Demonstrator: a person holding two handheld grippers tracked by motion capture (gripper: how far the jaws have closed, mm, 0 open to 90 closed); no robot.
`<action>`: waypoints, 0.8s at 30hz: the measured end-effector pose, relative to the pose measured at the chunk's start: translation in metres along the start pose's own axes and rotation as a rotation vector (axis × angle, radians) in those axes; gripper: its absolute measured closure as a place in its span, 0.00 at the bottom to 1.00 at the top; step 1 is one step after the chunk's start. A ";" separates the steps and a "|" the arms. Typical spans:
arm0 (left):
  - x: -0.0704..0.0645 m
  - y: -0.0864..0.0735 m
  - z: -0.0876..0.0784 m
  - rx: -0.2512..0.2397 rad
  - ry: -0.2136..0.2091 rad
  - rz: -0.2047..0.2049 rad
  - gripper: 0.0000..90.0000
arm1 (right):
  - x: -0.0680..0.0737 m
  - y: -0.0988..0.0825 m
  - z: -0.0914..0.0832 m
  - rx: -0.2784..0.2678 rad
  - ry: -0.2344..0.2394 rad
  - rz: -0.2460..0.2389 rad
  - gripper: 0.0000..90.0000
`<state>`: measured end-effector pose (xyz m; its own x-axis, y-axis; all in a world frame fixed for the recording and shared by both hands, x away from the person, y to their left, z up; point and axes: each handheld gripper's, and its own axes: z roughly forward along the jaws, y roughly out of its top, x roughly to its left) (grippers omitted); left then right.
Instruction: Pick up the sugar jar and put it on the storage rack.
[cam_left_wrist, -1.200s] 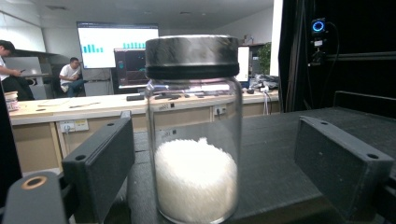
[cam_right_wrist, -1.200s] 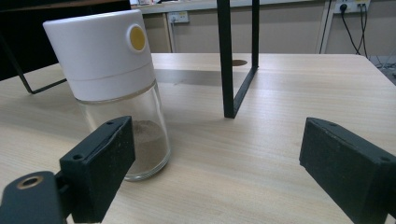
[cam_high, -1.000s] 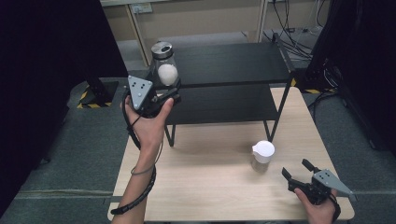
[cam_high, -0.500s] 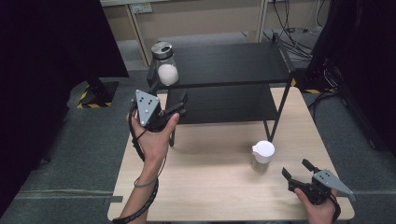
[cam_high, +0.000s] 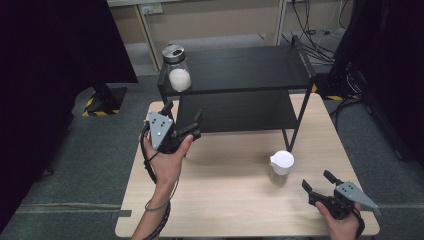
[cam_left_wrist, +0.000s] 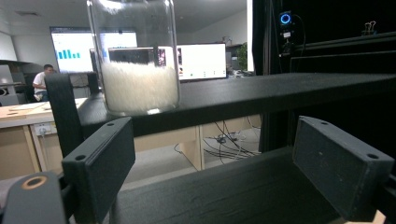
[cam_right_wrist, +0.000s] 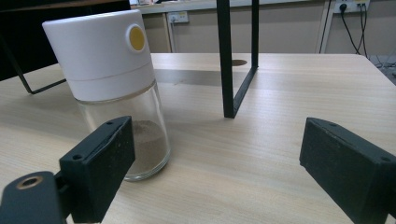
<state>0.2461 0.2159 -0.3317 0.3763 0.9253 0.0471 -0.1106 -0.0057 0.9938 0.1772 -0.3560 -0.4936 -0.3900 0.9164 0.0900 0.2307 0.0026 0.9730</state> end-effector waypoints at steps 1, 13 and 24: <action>0.000 -0.002 -0.001 0.001 -0.003 -0.001 0.14 | 0.000 0.000 0.000 0.000 0.000 0.000 0.12; -0.001 -0.025 -0.010 -0.008 -0.012 -0.015 0.14 | 0.000 0.000 0.000 -0.002 0.001 0.002 0.12; 0.000 -0.046 -0.015 0.006 -0.017 -0.019 0.13 | 0.000 -0.001 0.000 -0.004 0.001 0.002 0.12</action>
<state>0.2370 0.2221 -0.3789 0.3937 0.9187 0.0297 -0.0980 0.0098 0.9951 0.1768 -0.3566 -0.4942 -0.3906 0.9159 0.0927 0.2282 -0.0012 0.9736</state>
